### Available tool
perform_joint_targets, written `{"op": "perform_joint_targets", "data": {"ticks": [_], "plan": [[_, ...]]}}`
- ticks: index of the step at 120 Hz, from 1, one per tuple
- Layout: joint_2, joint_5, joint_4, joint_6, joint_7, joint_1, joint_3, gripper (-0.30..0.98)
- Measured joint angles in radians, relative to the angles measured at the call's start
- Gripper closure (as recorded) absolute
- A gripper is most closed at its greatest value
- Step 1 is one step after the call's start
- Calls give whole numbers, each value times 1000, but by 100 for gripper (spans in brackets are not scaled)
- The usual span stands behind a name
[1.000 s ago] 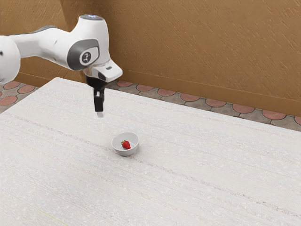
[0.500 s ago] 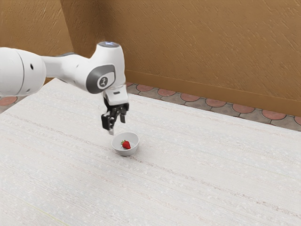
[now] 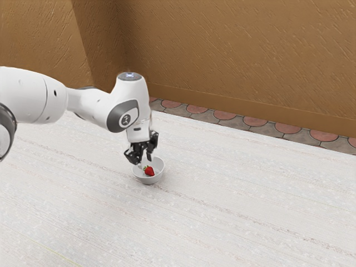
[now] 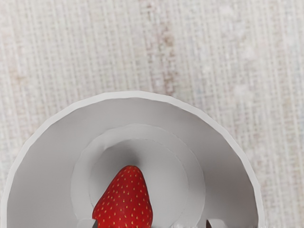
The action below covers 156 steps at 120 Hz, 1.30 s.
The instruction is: Take strawberry from the bowl
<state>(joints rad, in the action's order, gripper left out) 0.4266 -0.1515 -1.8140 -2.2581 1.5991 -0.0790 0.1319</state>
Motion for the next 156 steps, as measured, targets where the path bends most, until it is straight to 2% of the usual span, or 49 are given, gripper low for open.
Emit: {"op": "perform_joint_targets", "data": {"ticks": [81, 100, 127, 142, 156], "plan": [[121, 0, 49, -73, 116, -14, 0, 46], [121, 2, 50, -77, 128, -13, 0, 59], [3, 7, 19, -80, 133, 5, 1, 70], [-100, 14, 10, -50, 128, 75, 36, 74], [-114, 23, 16, -31, 118, 164, 58, 76]]}}
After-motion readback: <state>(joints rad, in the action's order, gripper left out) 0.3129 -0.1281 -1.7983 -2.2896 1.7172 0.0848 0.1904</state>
